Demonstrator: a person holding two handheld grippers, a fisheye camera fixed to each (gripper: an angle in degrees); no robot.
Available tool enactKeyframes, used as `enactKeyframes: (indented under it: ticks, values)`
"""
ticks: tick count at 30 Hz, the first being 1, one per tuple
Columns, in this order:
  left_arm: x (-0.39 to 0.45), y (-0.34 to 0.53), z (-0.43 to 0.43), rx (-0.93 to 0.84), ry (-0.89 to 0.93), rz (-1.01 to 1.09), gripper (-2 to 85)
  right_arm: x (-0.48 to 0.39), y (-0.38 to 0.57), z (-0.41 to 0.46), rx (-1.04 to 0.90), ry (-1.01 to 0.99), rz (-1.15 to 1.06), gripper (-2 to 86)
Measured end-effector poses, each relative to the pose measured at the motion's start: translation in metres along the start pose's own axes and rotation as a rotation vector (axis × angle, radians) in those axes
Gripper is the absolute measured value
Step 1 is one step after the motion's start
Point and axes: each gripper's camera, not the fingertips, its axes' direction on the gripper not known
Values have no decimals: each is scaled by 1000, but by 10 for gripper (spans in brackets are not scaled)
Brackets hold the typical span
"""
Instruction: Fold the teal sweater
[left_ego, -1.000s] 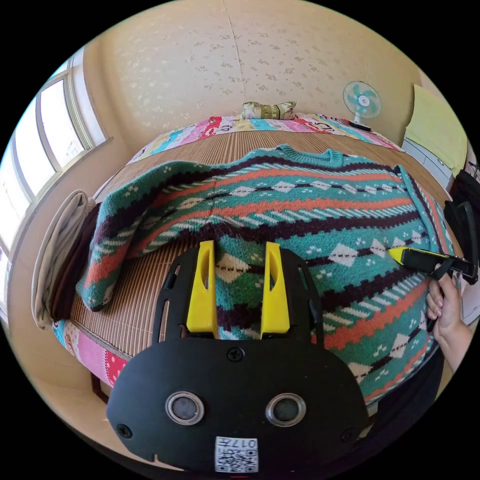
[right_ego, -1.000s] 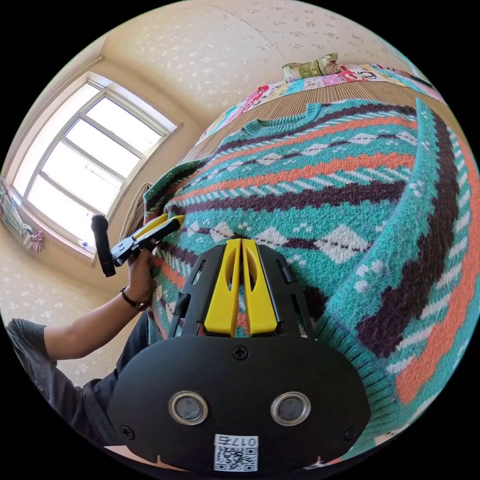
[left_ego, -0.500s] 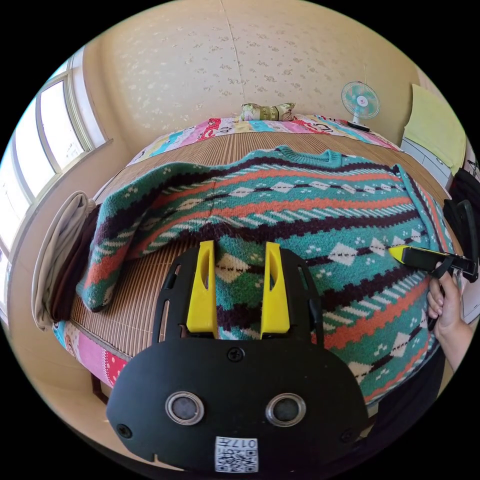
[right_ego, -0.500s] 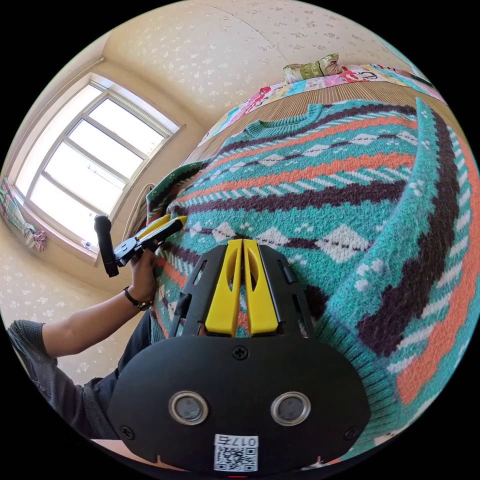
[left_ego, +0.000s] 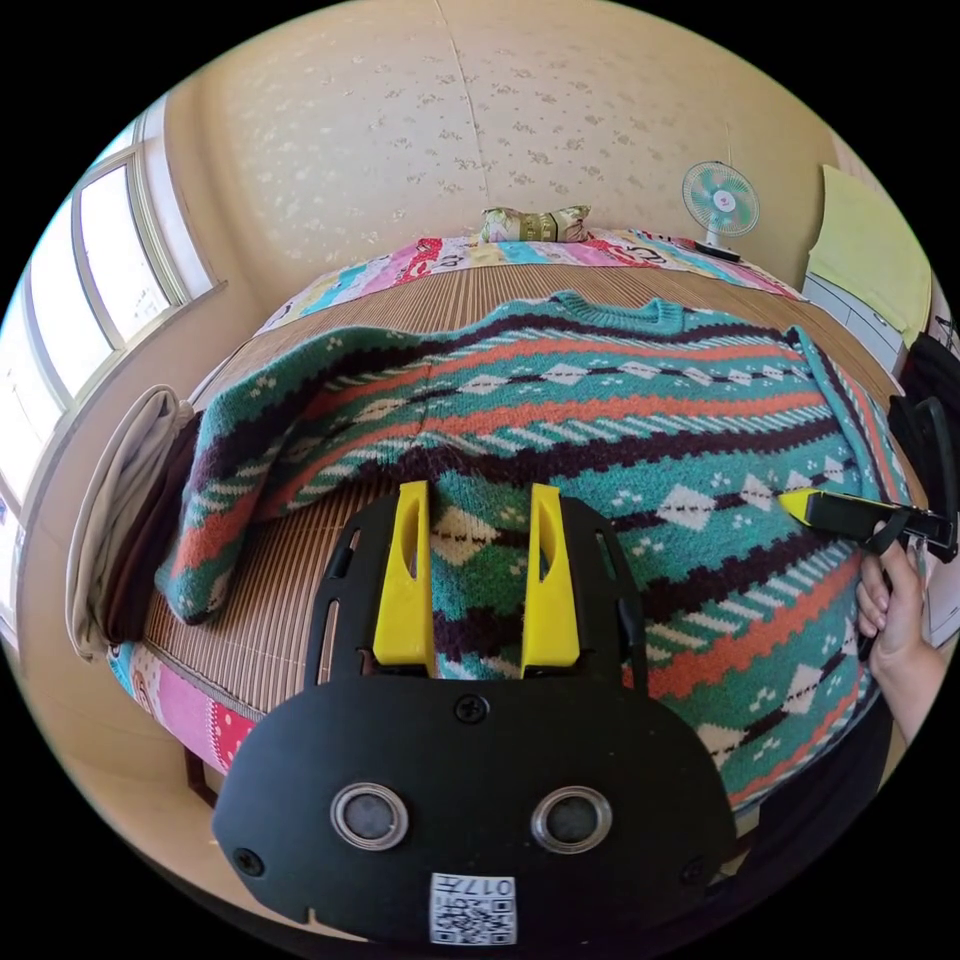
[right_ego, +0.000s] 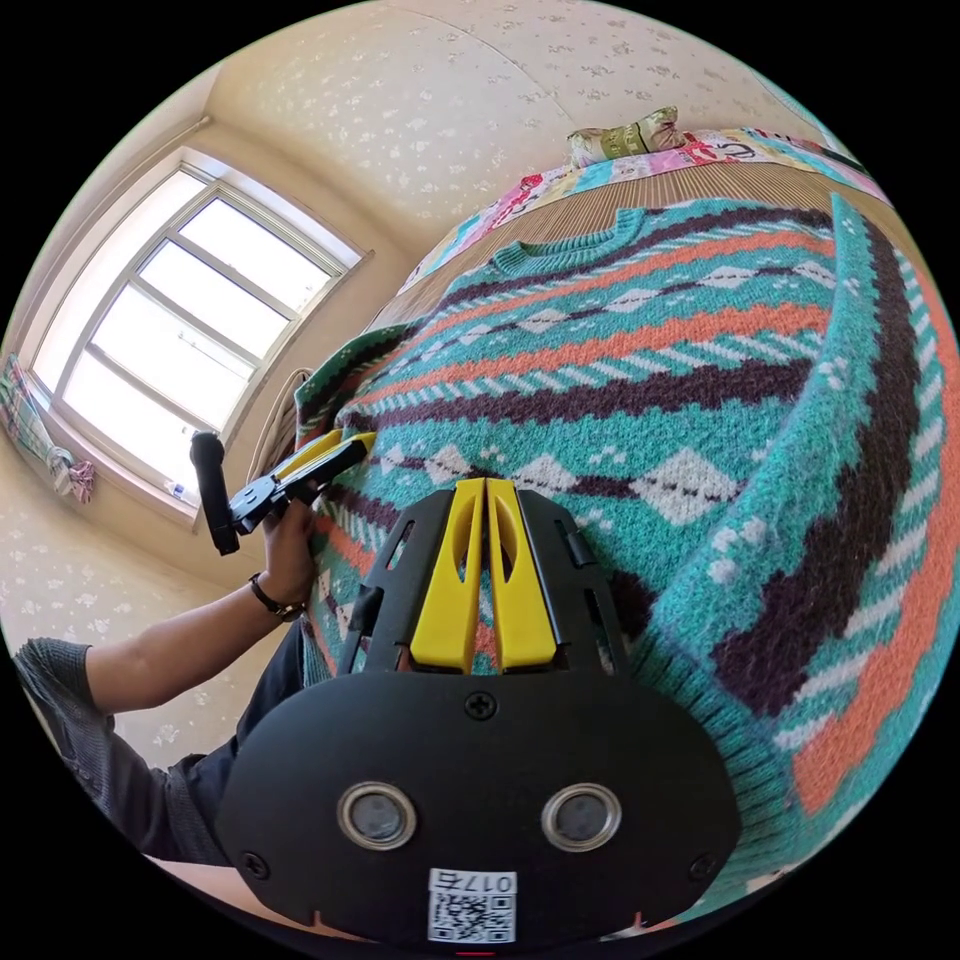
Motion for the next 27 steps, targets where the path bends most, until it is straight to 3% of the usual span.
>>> enactKeyframes:
  ticks: [7, 11, 13, 15, 18, 23, 27]
  values:
    - [-84, 9, -40, -2, 103, -98, 139, 9, 2, -15, 4, -57, 23, 3]
    - [-178, 45, -56, -40, 350, -309, 139, 11, -1, -21, 4, -74, 31, 4]
    - [-225, 65, -70, 18, 450, -425, 137, 12, -2, -22, 3, -77, 33, 4]
    - [-300, 101, -101, 193, 496, -628, 137, 12, -4, -24, 2, -80, 35, 4]
    - [-386, 142, -134, 374, 410, -881, 167, 11, -8, -26, 3, -81, 35, 4]
    - [-452, 138, -127, 285, 159, -985, 193, 8, -17, -28, 5, -76, 33, 3]
    - [-473, 133, -97, 237, 261, -1027, 176, 7, -25, -28, 5, -80, 35, 3]
